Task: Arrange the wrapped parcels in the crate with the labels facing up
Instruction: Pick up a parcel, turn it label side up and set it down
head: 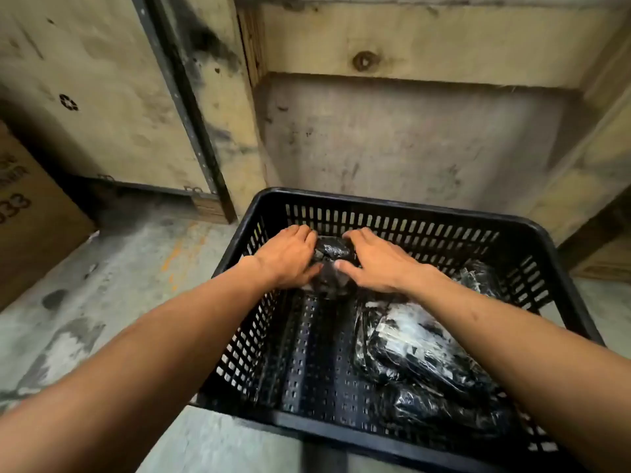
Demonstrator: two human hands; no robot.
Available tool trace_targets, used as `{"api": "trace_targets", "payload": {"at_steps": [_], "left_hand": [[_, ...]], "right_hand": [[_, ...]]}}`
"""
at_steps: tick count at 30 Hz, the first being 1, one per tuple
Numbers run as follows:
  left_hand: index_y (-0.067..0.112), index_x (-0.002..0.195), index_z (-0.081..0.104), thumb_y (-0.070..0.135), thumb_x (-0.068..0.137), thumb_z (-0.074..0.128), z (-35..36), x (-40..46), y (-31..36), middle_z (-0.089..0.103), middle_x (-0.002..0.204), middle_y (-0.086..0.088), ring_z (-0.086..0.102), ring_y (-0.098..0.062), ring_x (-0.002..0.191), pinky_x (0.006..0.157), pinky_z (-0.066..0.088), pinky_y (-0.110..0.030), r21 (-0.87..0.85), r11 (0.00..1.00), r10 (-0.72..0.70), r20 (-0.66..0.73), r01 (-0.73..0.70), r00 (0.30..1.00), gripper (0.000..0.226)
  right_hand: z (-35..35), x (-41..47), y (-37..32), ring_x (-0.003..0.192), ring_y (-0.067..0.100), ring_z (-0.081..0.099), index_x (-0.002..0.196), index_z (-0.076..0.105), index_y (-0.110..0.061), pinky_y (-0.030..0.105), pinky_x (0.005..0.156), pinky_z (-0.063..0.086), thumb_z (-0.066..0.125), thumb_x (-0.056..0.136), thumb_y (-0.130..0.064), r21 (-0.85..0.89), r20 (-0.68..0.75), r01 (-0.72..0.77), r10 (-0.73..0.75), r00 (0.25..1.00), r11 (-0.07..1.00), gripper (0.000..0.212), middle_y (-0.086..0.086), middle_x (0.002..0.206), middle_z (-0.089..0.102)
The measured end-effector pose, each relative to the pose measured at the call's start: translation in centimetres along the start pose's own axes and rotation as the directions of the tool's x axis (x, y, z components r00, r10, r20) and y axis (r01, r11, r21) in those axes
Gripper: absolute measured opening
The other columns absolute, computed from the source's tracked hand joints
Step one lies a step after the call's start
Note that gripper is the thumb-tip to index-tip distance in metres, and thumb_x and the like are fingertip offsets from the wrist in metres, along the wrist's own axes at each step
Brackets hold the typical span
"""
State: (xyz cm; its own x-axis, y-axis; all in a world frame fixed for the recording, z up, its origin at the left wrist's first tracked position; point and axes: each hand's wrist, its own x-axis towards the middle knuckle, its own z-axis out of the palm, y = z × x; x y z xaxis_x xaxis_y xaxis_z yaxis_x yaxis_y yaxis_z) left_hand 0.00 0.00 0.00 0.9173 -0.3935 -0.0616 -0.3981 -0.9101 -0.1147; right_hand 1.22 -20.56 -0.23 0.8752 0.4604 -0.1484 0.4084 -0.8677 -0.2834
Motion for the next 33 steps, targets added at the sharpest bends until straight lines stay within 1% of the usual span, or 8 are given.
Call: {"api": "trace_targets", "payload": {"at_steps": [3,6,12,17,22,25,29,33], "left_hand": [[0.002,0.146,0.042,0.050,0.097,0.052,1.0,0.6,-0.2,0.052,0.140,-0.017,0.050,-0.032,0.130,0.113,0.039,-0.043,0.010,1.000,0.000,0.027,0.000,1.000,0.069],[0.006,0.145,0.045,0.042,0.098,0.056,0.8,0.6,0.1,0.052,0.139,-0.014,0.049,-0.031,0.128,0.109,0.042,-0.043,-0.115,0.990,-0.079,0.078,0.088,0.994,0.060],[0.012,0.137,0.060,0.032,0.094,0.067,1.4,0.7,-0.2,0.058,0.133,-0.008,0.050,-0.028,0.128,0.108,0.042,-0.042,-0.324,0.924,-0.212,-0.001,0.200,0.977,0.048],[0.013,0.135,0.065,0.033,0.083,0.081,2.0,-0.2,-0.7,0.060,0.128,-0.006,0.052,-0.025,0.125,0.110,0.041,-0.040,-0.458,0.854,-0.283,-0.010,0.247,0.959,0.058],[0.017,0.132,0.068,0.035,0.078,0.085,3.0,-0.9,-1.0,0.051,0.111,0.006,0.052,-0.021,0.118,0.106,0.044,-0.040,-0.498,0.829,-0.288,0.009,0.255,0.957,0.059],[0.019,0.132,0.067,0.035,0.077,0.085,3.3,-1.1,-0.5,0.046,0.106,0.010,0.049,-0.016,0.114,0.107,0.044,-0.039,-0.540,0.798,-0.305,0.020,0.267,0.952,0.061],[0.024,0.132,0.067,0.033,0.078,0.085,3.8,-1.3,0.1,0.043,0.112,0.006,0.042,-0.016,0.113,0.110,0.039,-0.036,-0.580,0.756,-0.366,0.009,0.303,0.930,0.057],[0.028,0.120,0.072,0.027,0.077,0.086,3.8,-2.3,0.6,0.045,0.124,0.000,0.038,-0.021,0.124,0.118,0.032,-0.041,-0.721,0.583,-0.432,0.117,0.375,0.894,0.045]], "right_hand": [[0.9,-0.1,0.1,0.125,0.030,0.057,0.154,0.036,-0.015,0.046,0.101,0.051,0.051,0.101,-0.056,-0.027,-0.029,0.007,-0.008,1.000,1.000,0.069,0.009,0.146,0.045],[1.6,-0.4,0.2,0.126,0.028,0.057,0.153,0.039,-0.016,0.046,0.101,0.051,0.055,0.101,-0.050,0.026,-0.032,-0.022,0.023,0.999,0.999,0.064,0.005,0.146,0.044],[2.2,0.6,0.9,0.128,0.024,0.056,0.153,0.046,-0.020,0.043,0.105,0.049,0.058,0.102,-0.048,0.144,-0.096,-0.033,0.047,0.994,0.989,0.060,0.002,0.140,0.052],[3.1,1.1,0.6,0.112,0.018,0.057,0.136,0.064,-0.027,0.035,0.097,0.048,0.068,0.093,-0.057,0.320,-0.089,-0.090,0.125,0.988,0.943,0.053,-0.002,0.116,0.054],[4.3,1.3,0.5,0.102,0.019,0.069,0.134,0.063,-0.035,0.036,0.087,0.059,0.072,0.085,-0.065,0.546,0.073,-0.236,0.235,0.969,0.804,0.058,0.004,0.126,0.065],[5.3,1.3,0.0,0.082,0.019,0.080,0.147,0.054,-0.035,0.037,0.082,0.065,0.073,0.086,-0.062,0.707,0.242,-0.369,0.283,0.928,0.604,0.069,0.007,0.131,0.068],[5.9,1.3,-0.6,0.082,0.025,0.080,0.142,0.063,-0.021,0.040,0.085,0.065,0.083,0.086,-0.039,0.869,0.236,-0.366,0.372,0.898,0.333,0.062,0.011,0.123,0.072],[6.1,0.2,-1.1,0.091,0.025,0.078,0.128,0.072,-0.024,0.039,0.081,0.066,0.084,0.088,-0.027,0.896,0.201,-0.331,0.395,0.897,0.296,0.042,0.007,0.122,0.070]]}}
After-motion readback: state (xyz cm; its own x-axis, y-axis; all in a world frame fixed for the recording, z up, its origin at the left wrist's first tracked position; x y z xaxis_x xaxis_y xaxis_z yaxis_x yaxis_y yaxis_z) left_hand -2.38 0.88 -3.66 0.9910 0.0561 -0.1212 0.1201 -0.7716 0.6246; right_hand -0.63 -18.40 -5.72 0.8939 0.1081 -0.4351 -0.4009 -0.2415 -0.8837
